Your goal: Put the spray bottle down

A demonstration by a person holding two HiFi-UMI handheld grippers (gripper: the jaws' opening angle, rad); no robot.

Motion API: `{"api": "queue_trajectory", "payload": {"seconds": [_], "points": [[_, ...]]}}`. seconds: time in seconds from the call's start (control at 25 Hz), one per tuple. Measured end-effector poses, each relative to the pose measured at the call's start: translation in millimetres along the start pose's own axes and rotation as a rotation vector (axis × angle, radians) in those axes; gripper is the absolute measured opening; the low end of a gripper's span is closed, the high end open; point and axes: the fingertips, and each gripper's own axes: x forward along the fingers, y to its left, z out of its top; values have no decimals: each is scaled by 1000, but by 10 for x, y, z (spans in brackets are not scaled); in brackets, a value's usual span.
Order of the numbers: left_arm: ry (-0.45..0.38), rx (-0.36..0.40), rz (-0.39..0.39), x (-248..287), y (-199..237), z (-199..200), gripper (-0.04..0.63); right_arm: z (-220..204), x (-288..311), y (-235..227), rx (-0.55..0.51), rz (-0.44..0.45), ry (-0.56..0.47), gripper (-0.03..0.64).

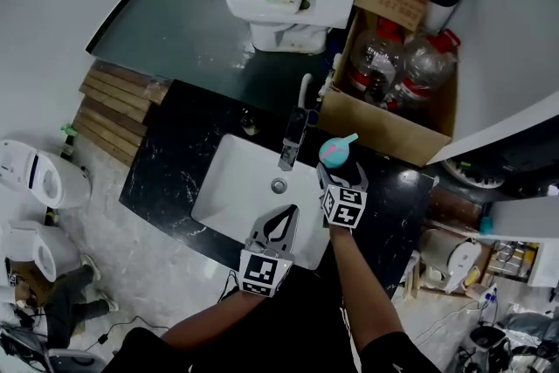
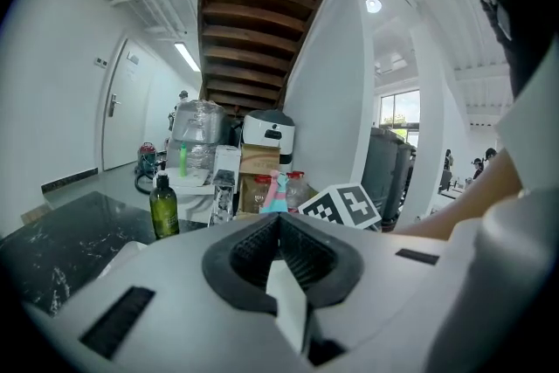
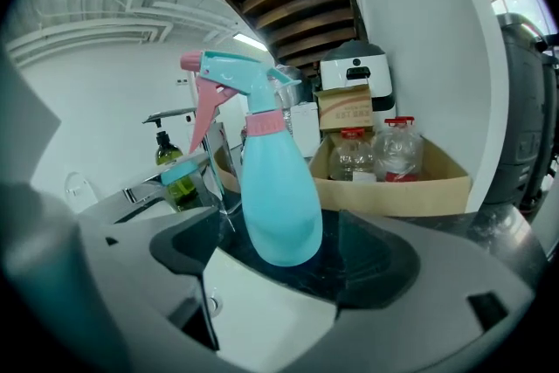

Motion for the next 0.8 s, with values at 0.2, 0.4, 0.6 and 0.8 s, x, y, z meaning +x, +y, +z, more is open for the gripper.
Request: {"api": "queue_trajectory", "payload": {"seconds": [0.2,0.4,0.6,0.8], "points": [[-5,5,-17,-63,-42,-6,11,17,-149,19,-4,-17,-16,422],[-15,11,-47,-102,-106,19,11,83,-333,33,23,-32,-38,422],[-32,17,-81,-126,-143,90,11,206,-526,182,74,-16,-64,422],[-46,25,-103,-206,-168,160,11,388,-727,363,65,-6,-110,422]]}}
